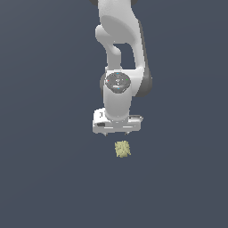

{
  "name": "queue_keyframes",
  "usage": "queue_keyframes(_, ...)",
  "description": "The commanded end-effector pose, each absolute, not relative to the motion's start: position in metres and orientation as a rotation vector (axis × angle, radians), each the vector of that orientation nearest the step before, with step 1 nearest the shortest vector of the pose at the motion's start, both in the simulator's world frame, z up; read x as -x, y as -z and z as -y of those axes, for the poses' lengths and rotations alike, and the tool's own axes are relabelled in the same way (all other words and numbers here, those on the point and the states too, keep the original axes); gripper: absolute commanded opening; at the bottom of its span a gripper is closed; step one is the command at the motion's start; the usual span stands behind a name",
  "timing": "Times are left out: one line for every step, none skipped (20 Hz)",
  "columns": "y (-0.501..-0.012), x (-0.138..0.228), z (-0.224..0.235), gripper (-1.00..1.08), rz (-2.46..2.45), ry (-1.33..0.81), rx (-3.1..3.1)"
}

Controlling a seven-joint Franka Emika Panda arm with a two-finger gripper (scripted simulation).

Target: Pick up the object and move it to a goal position.

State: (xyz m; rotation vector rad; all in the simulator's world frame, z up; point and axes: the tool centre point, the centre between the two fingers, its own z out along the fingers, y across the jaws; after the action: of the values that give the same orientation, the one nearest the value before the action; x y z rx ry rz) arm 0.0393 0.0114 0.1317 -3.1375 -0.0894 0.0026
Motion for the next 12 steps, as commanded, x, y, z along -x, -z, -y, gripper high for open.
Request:
queue_keyframes(-0.120, -0.050, -0.021, 1.00, 0.134, -0.003, 3.138)
queue_keyframes(-0.116, -0.053, -0.025, 1.00, 0.149, -0.002, 3.137)
queue_keyframes(-0.113, -0.056, -0.028, 1.00, 0.163, -0.002, 3.137)
queue_keyframes(-0.109, -0.059, -0.031, 1.00, 0.176, -0.002, 3.136)
queue_keyframes(-0.106, -0.061, -0.034, 1.00, 0.187, -0.001, 3.136)
queue_keyframes(-0.103, -0.064, -0.036, 1.00, 0.198, -0.001, 3.135)
queue_keyframes(-0.100, -0.066, -0.038, 1.00, 0.207, -0.001, 3.135)
queue_keyframes(-0.098, -0.067, -0.040, 1.00, 0.214, -0.001, 3.134)
queue_keyframes(-0.096, -0.069, -0.042, 1.00, 0.221, 0.000, 3.134)
queue_keyframes(-0.095, -0.070, -0.043, 1.00, 0.226, 0.000, 3.134)
queue_keyframes(-0.093, -0.070, -0.044, 1.00, 0.230, 0.000, 3.133)
queue_keyframes(-0.093, -0.071, -0.045, 1.00, 0.233, 0.000, 3.133)
